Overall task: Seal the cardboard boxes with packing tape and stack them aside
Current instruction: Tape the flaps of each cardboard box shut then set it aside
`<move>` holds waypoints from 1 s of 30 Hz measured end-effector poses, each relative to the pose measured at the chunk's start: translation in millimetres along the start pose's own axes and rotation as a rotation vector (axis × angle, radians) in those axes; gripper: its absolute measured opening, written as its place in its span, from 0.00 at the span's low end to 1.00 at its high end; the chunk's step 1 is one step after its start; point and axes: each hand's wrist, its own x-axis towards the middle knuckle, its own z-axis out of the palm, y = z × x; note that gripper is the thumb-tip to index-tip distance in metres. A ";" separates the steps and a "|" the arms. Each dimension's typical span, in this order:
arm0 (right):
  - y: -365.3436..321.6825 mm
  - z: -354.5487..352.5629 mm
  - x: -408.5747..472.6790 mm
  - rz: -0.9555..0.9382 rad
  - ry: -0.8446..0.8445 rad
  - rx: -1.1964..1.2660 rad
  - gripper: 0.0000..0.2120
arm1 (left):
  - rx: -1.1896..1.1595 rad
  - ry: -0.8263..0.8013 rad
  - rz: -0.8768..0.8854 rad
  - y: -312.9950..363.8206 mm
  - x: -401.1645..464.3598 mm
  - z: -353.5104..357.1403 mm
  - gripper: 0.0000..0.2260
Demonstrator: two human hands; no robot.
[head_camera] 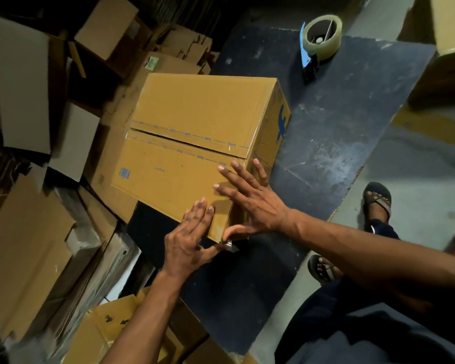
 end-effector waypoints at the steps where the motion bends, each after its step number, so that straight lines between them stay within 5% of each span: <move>1: 4.8 0.3 -1.3 -0.006 -0.016 -0.004 0.56 | -0.002 -0.004 -0.008 0.7 1.1 0.1 0.39; 8: 46.3 -10.9 -11.5 -0.219 -0.198 -0.151 0.53 | -0.025 0.049 -0.106 12.3 2.1 3.6 0.42; 18: 34.5 -8.1 -14.1 -0.157 -0.158 -0.062 0.53 | -0.265 0.186 -0.549 51.1 10.4 19.0 0.35; 30: 18.3 10.4 -16.2 -0.048 -0.063 -0.169 0.55 | -0.041 0.157 -0.361 39.1 6.9 22.4 0.28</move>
